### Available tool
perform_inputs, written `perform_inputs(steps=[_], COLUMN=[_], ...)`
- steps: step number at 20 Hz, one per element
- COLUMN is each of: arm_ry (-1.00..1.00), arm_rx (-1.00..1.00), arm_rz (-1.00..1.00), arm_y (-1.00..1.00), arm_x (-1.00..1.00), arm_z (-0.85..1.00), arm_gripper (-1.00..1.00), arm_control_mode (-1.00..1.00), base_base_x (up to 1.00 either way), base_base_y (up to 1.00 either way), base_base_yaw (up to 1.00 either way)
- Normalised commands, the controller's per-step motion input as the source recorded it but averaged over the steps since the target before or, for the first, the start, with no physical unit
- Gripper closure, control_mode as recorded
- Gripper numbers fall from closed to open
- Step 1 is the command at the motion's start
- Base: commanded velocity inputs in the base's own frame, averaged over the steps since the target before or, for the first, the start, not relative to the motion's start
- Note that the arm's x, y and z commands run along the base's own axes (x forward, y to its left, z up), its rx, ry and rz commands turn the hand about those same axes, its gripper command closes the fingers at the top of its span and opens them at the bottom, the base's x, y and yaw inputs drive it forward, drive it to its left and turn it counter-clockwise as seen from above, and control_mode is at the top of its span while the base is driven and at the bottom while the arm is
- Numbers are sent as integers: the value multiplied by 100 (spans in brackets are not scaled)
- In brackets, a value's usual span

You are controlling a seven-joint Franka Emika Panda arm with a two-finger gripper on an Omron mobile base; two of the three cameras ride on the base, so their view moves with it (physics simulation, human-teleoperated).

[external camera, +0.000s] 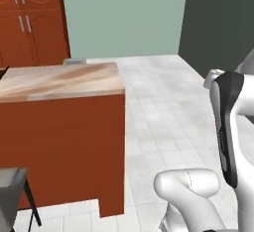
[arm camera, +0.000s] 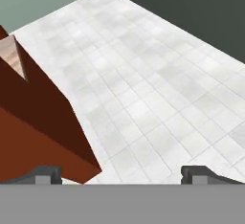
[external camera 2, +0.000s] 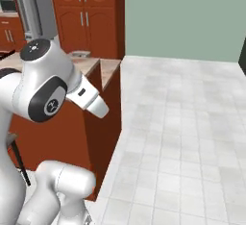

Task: Gather the sweet potato and avocado from the fridge and place them on a tray on the dining counter. Then gather the steak and fish from the fridge and place them on the other tray.

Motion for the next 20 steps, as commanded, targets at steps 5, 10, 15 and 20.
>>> perform_inputs(steps=[5,10,15,20], arm_ry=[0,0,0,0], arm_rx=[0,0,0,0], arm_rz=[0,0,0,0], arm_y=[0,0,0,0], arm_x=[0,0,0,0], arm_z=[0,0,0,0], arm_gripper=[-100,-100,-100,-100], arm_control_mode=[100,100,100,100], base_base_x=[93,100,100,100], base_base_y=[-100,-87,-65,-47], base_base_yaw=[7,16,18,18])
